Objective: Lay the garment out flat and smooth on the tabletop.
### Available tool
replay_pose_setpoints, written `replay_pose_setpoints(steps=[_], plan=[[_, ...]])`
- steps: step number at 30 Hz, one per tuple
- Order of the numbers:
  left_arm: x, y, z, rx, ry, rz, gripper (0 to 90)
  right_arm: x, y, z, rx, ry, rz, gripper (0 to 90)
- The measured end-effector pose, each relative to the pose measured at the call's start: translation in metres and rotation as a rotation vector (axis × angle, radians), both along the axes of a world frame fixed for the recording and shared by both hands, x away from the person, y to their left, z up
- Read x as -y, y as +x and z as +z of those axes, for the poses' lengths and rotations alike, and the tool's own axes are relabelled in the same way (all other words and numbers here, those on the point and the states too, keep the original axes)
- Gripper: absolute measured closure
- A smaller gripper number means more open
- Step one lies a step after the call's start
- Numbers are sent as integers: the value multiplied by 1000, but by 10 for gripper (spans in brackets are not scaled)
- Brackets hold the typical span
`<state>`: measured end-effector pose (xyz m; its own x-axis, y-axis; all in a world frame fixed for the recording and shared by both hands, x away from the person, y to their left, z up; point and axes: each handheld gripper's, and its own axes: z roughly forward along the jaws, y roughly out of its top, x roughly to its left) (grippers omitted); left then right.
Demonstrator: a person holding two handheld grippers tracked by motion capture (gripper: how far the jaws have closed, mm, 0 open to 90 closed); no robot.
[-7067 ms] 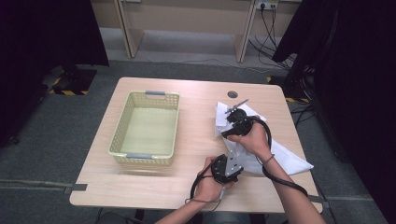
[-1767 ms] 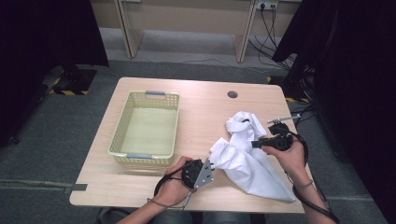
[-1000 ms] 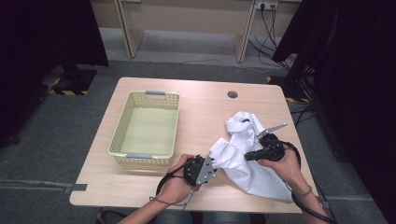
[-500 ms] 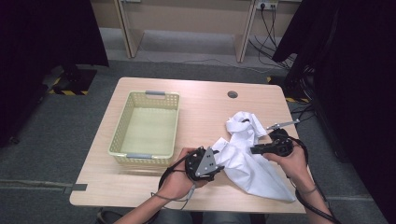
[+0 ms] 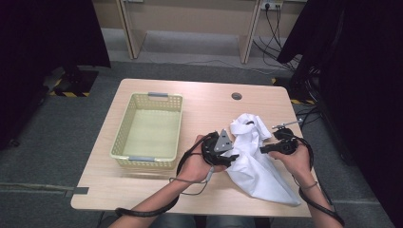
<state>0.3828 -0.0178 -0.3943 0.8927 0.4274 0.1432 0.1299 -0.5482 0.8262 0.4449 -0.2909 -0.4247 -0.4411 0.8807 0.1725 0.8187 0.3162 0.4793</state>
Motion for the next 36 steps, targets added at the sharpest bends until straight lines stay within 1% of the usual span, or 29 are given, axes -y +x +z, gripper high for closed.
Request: replay_pose_setpoints(steps=[1,2,4,5,6,7,10,11,12,13,14,17,18,20,23,25,27,29,30,32,34,36], plan=[[1,0,-1,-6,6,-5,540,-2,1,-2,-2,-20,3,645],[1,0,-1,-6,6,-5,575,-3,1,-3,-3,-30,5,645],[5,-2,-5,0,26,-27,640,-6,2,-7,-4,-61,9,646],[6,-3,-6,2,27,-32,673,-8,2,-9,0,-89,9,644],[6,-3,-6,2,27,-32,693,-8,2,-9,0,-89,9,644],[6,-5,-7,8,34,-41,693,-9,3,-10,-1,-102,8,641],[6,-9,-10,25,50,-65,789,-10,3,-15,3,-125,-3,635],[5,-9,-11,26,51,-68,805,-11,3,-16,2,-129,-6,635],[5,-11,-11,35,55,-70,819,-12,3,-17,2,-139,-5,636],[4,-12,-12,43,59,-75,834,-13,3,-19,4,-157,-1,643],[3,-14,-12,47,63,-79,845,-14,3,-20,14,-163,0,646],[2,-19,-13,68,73,-91,864,-14,3,-20,15,-163,-4,690],[1,-21,-13,74,76,-97,866,-15,2,-20,18,-162,-4,717],[-1,-26,-14,86,64,-110,868,-16,1,-20,21,-154,-1,784],[-2,-34,-14,101,61,-142,870,-16,0,-21,14,-130,-10,865],[-3,-42,-14,116,62,-173,871,-15,1,-21,8,-118,-18,881],[-4,-49,-13,125,64,-204,871,-13,2,-22,14,-105,-40,885],[-4,-56,-14,124,66,-233,871,-10,4,-22,14,-92,-59,885],[-5,-61,-14,125,69,-251,871,-7,5,-22,15,-84,-77,886],[-5,-68,-17,125,88,-283,872,-4,7,-22,19,-75,-91,886],[-5,-75,-22,112,107,-314,871,-1,9,-22,24,-67,-109,887],[-5,-80,-26,109,117,-335,871,3,12,-22,26,-60,-130,887]])
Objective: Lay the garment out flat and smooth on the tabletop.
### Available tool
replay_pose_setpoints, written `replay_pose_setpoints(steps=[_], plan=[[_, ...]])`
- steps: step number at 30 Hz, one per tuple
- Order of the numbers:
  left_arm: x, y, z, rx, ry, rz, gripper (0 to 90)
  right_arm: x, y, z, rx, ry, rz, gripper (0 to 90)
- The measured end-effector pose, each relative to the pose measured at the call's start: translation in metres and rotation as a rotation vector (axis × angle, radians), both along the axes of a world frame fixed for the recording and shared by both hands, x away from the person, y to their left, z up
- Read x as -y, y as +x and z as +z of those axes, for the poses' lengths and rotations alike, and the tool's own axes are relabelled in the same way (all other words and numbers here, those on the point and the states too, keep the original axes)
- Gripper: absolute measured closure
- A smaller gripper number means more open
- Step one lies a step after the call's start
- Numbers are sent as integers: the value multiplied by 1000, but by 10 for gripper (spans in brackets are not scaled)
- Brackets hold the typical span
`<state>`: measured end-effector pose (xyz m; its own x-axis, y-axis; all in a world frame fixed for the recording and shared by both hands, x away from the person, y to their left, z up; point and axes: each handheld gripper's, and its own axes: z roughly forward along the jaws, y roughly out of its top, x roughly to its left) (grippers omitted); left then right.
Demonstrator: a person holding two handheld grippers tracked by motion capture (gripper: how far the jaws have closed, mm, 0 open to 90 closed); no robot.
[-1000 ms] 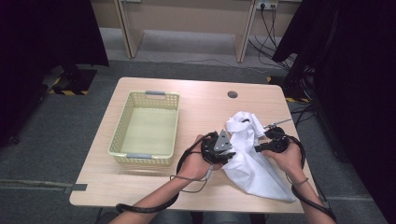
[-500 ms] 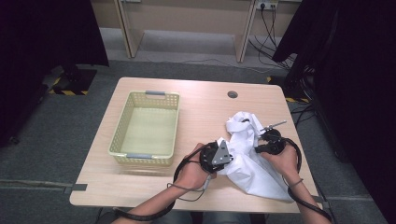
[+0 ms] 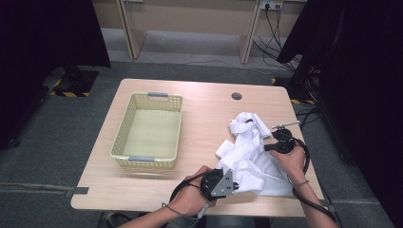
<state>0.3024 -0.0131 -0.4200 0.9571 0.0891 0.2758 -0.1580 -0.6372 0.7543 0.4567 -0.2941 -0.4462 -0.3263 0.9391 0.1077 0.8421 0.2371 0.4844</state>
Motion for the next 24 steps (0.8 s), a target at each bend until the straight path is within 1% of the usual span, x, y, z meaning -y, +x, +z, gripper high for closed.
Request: replay_pose_setpoints(steps=[3,5,8,14,17,20,21,24], plan=[[-2,-4,-3,5,26,-16,871,5,5,0,1,7,-24,887],[-3,-6,-5,37,52,-16,871,8,8,1,-1,7,-35,886],[-5,-7,-8,20,61,-21,871,11,12,4,-3,8,-47,886],[-8,-10,-10,-12,83,-55,870,17,19,7,5,16,-81,886],[-10,-12,-11,-23,76,-59,867,19,21,6,4,9,-90,885],[-11,-12,-7,-20,58,-62,848,19,20,3,-4,4,-82,868],[-12,-12,-5,-20,48,-62,829,19,20,3,-4,3,-81,853],[-16,-12,6,-19,-8,-54,741,20,18,4,-2,3,-81,791]])
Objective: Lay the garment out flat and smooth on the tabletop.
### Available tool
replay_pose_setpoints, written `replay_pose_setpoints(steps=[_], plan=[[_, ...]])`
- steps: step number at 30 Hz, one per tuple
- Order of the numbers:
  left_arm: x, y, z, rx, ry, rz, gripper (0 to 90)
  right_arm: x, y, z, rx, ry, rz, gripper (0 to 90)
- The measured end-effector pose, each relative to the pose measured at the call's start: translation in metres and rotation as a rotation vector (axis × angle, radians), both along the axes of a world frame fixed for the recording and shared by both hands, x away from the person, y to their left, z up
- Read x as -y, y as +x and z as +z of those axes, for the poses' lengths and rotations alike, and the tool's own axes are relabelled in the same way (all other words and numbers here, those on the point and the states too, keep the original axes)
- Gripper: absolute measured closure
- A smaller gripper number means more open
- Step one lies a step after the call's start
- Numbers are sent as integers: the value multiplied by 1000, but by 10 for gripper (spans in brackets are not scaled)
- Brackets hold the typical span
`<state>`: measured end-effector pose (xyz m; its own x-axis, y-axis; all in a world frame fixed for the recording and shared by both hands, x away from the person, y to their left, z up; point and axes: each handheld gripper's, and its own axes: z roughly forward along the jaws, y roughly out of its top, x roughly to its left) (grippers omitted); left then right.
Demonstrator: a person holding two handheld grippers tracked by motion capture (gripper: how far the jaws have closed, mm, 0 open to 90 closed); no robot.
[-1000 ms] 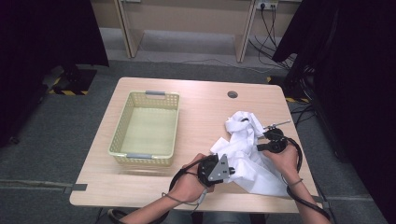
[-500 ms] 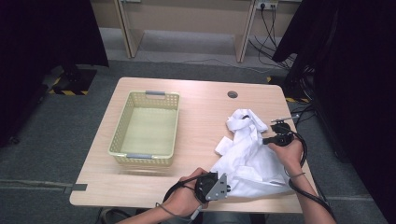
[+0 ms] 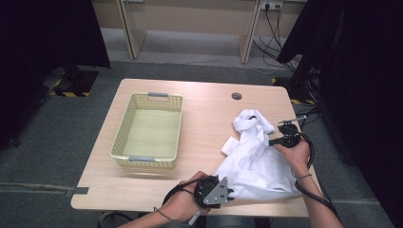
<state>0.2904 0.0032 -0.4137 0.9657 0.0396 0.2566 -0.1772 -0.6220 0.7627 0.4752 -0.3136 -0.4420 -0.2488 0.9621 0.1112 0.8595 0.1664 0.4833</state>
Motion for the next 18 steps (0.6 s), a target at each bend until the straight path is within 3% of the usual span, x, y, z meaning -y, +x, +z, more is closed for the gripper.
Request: replay_pose_setpoints(steps=[4,8,12,15,18], plan=[[-5,4,17,0,-59,28,675,1,-2,6,13,-10,3,747],[-7,13,23,18,-77,69,635,-1,-3,11,21,-15,15,730],[-4,28,20,24,-71,128,598,-3,-4,13,16,-15,26,718],[-1,46,14,23,-64,200,565,-5,-5,12,10,-16,28,708],[2,69,6,-4,-61,278,552,-5,-4,11,7,-14,28,699]])
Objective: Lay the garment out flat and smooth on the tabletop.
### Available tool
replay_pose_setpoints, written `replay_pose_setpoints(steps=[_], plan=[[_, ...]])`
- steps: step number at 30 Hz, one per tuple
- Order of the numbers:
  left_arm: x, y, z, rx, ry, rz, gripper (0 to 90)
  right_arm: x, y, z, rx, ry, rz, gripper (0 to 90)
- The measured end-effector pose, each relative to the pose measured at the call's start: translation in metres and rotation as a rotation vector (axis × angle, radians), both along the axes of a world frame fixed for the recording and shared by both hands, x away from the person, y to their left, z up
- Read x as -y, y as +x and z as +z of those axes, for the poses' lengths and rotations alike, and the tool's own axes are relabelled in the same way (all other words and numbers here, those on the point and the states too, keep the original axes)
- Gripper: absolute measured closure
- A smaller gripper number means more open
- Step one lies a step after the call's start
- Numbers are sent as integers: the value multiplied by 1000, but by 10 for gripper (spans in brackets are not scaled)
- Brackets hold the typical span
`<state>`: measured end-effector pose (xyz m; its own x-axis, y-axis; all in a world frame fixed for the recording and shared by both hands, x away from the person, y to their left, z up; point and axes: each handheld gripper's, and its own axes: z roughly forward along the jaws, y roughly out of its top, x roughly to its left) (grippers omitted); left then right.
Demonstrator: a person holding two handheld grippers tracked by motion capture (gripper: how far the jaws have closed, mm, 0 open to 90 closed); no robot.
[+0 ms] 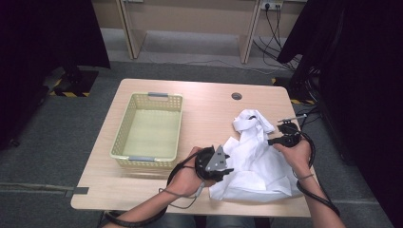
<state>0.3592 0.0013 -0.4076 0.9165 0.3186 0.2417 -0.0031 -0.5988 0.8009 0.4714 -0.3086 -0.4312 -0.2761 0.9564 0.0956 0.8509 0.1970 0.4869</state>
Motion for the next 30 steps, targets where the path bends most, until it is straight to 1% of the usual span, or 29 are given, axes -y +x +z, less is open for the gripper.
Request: replay_pose_setpoints(steps=[2,5,7,8,9,10,12,14,16,17,19,21,23,27,28,29,30], plan=[[2,16,-6,-32,-5,58,544,0,1,-1,-1,6,-3,696],[6,39,-13,-42,20,139,533,2,2,-3,-6,6,-8,686],[8,53,-17,-60,17,191,525,3,3,-2,-6,10,-13,679],[9,60,-19,-59,25,213,521,4,3,-2,-4,10,-16,676],[10,66,-21,-66,31,224,519,5,3,-1,0,15,-22,671],[11,71,-23,-83,22,241,513,7,3,-1,3,19,-25,663],[14,82,-27,-88,39,272,503,8,4,0,6,23,-35,655],[17,93,-31,-116,34,292,492,9,5,0,7,24,-36,648],[21,100,-36,-134,39,300,481,8,5,0,4,23,-38,644],[23,103,-38,-150,36,305,474,8,6,-1,3,23,-36,642],[27,107,-43,-161,34,311,467,8,6,-2,2,25,-35,639],[30,109,-47,-185,31,308,457,7,7,-4,-2,26,-35,633],[33,111,-50,-218,15,310,441,8,7,-5,-3,31,-35,624],[39,113,-56,-277,21,294,410,8,9,-7,-5,40,-30,604],[40,113,-57,-299,17,290,404,8,10,-8,-5,42,-29,600],[41,113,-58,-304,20,291,404,8,10,-9,-7,41,-30,595],[42,113,-59,-303,35,286,403,8,11,-10,-11,42,-32,592]])
